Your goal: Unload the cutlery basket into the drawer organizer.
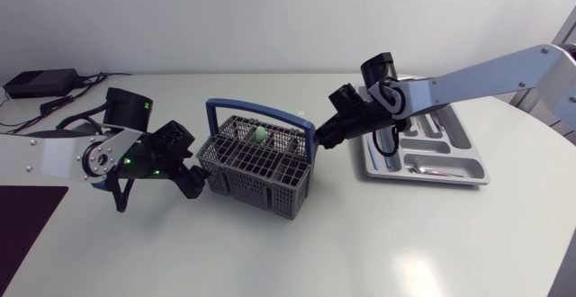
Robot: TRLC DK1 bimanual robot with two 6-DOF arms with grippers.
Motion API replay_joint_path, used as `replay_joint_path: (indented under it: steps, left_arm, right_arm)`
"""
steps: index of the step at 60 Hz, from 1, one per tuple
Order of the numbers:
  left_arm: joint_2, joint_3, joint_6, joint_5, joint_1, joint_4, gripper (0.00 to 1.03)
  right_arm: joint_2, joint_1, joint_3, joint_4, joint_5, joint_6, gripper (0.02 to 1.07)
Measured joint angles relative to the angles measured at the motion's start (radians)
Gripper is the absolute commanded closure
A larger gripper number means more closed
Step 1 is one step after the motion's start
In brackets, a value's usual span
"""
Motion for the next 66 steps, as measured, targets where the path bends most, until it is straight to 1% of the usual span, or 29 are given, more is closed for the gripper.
replay_joint_path:
  steps: [12, 20, 29, 37, 46, 55, 58, 63, 66]
  left_arm:
    - [0.100, 0.100, -0.005, 0.000, 0.026, 0.012, 0.05]
    - [0.185, 0.212, -0.021, 0.011, 0.037, 0.015, 0.05]
    - [0.246, 0.322, -0.038, 0.019, 0.038, 0.016, 0.05]
    - [0.292, 0.409, -0.045, 0.019, 0.037, 0.008, 0.05]
    - [0.354, 0.507, -0.049, 0.021, 0.029, -0.028, 0.05]
    - [0.390, 0.560, -0.050, 0.031, 0.021, -0.050, 0.05]
    - [0.386, 0.560, -0.049, 0.035, 0.024, -0.061, 0.05]
    - [0.365, 0.554, -0.043, 0.051, 0.042, -0.095, 0.05]
    - [0.328, 0.523, -0.033, 0.068, 0.059, -0.116, 0.05]
  right_arm:
    - [-0.135, 0.031, -0.139, -0.004, -0.005, -0.007, 0.76]
    - [-0.228, 0.076, -0.222, -0.007, 0.003, -0.007, 0.76]
    - [-0.286, 0.135, -0.286, -0.008, 0.023, -0.003, 0.76]
    - [-0.308, 0.190, -0.309, -0.008, 0.040, 0.005, 0.76]
    - [-0.312, 0.260, -0.312, -0.008, 0.053, 0.027, 0.76]
    - [-0.338, 0.300, -0.319, -0.007, 0.091, 0.031, 0.75]
    - [-0.348, 0.289, -0.319, -0.006, 0.093, 0.032, 0.74]
    - [-0.364, 0.249, -0.315, -0.006, 0.093, 0.035, 0.63]
    - [-0.366, 0.216, -0.307, -0.004, 0.094, 0.034, 0.59]
